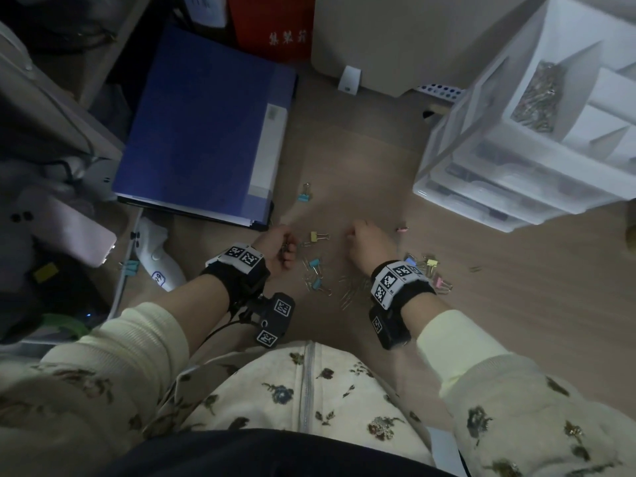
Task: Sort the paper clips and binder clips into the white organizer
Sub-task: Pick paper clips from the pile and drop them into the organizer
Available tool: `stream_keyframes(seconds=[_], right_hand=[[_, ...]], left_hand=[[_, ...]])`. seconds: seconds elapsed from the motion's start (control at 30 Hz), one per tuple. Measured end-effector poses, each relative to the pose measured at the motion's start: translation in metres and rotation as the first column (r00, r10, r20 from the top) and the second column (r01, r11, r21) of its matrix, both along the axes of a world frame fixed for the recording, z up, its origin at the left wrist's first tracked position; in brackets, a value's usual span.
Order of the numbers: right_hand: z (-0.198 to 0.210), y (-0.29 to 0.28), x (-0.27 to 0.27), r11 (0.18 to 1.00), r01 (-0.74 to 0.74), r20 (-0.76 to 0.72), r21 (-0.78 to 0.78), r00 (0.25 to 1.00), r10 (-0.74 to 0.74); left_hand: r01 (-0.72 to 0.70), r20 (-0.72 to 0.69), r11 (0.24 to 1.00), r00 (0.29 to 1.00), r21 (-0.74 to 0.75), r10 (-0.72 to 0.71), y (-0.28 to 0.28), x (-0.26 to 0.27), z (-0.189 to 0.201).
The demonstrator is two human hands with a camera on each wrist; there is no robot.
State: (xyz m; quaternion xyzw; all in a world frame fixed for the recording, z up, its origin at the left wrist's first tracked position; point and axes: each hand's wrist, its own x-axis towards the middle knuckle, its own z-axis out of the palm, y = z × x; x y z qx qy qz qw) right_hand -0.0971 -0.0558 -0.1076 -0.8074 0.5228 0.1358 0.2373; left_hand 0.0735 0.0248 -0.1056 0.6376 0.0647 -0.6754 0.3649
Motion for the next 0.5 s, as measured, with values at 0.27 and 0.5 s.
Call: stream_keyframes(seconds=[0.27,0.5], right_hand=[[0.012,-0.01,-0.013,0.985,0.17,0.079,0.023,0.982,-0.171],[0.007,-0.001,-0.009,0.998,-0.035,-0.023,0.044,0.999,0.037]], left_hand=[[0.011,0.001,1.0,1.0,0.002,-0.011,-0.001,0.0,-0.002],[0.004,-0.005,1.0,1.0,-0.007,-0.005,-0.003,-0.003,0.002]])
